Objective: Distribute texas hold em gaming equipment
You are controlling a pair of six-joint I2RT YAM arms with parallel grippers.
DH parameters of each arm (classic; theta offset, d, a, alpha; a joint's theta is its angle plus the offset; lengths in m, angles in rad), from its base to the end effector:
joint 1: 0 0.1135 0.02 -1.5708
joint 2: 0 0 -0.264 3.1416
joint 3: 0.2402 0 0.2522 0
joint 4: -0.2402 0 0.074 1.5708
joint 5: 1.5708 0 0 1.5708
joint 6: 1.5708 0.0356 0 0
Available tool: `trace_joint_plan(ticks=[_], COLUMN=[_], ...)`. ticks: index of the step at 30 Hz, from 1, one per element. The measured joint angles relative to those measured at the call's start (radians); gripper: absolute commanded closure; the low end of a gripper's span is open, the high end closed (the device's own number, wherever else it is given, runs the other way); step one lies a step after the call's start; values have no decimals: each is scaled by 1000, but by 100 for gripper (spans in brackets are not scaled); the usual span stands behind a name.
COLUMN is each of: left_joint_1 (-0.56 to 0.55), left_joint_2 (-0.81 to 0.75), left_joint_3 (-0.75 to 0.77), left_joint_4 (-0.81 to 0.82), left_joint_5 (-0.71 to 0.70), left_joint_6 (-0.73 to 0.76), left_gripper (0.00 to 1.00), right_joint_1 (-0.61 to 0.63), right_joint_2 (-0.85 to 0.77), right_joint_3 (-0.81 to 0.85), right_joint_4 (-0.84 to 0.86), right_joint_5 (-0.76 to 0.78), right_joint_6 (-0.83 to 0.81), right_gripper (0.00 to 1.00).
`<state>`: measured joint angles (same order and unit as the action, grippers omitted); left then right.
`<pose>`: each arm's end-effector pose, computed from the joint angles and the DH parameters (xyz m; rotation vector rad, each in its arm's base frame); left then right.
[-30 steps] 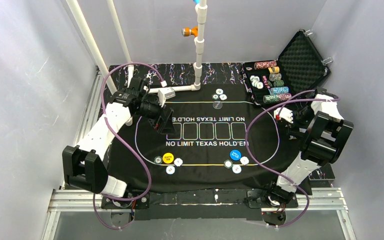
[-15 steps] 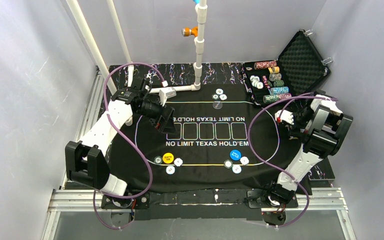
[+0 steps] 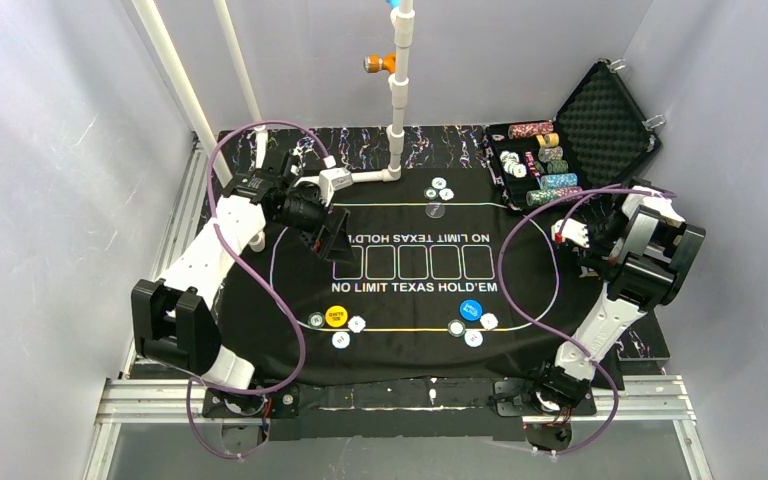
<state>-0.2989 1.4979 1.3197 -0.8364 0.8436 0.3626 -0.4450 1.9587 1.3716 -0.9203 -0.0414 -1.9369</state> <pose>0.2827 -0.1150 0.3095 1.0581 2.1455 -1.0427 0.3292 -0.1553 0.1628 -2.0910 2.2599 -0.0670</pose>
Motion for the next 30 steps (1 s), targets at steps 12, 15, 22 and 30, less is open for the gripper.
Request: trace_joint_plan(ticks=[12, 15, 22, 30], left_joint_1=[0, 4, 14, 13], left_joint_2=[-2, -2, -11, -35], left_joint_3=[54, 71, 67, -30], left_joint_4=[36, 71, 221, 443], left_joint_5=[18, 43, 71, 94], left_joint_6=[-171, -263, -489, -729], left_gripper=[1, 1, 1, 12], right_joint_1=[21, 62, 221, 525], right_joint_2=[-63, -126, -251, -365], right_joint_3=[34, 69, 135, 143], right_joint_4=[-122, -186, -325, -381], right_joint_5=[-111, -159, -288, -397], right_joint_6=[43, 77, 163, 403], right_gripper=[72, 73, 74, 74])
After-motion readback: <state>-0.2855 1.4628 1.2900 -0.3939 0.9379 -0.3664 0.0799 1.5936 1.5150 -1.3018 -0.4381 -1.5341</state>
